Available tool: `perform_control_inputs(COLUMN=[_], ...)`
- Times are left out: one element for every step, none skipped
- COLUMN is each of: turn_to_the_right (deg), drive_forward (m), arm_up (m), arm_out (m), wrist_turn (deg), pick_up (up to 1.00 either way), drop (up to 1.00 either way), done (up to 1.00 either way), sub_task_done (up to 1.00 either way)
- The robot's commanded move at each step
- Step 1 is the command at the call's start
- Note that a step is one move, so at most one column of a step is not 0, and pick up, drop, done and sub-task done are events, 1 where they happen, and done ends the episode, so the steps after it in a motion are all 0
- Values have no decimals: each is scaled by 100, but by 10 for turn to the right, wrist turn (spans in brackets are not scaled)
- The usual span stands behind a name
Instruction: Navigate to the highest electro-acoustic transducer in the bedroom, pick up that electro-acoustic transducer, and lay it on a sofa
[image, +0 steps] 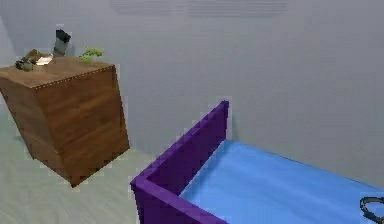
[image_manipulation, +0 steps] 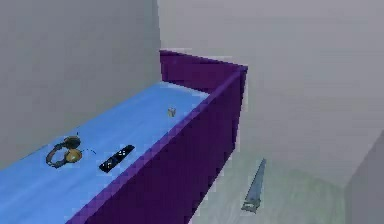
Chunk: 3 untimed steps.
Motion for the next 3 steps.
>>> perform_control_inputs(turn_to_the_right=[-450, -240, 0], drive_forward=[0, 0, 75], arm_up=[0, 0, 0], arm_out=[0, 0, 0], wrist_turn=[0, 0, 0], pick_up=[0, 0, 0], drop=[0, 0, 0], done=[0, 0, 0], sub_task_done=[0, 0, 0])
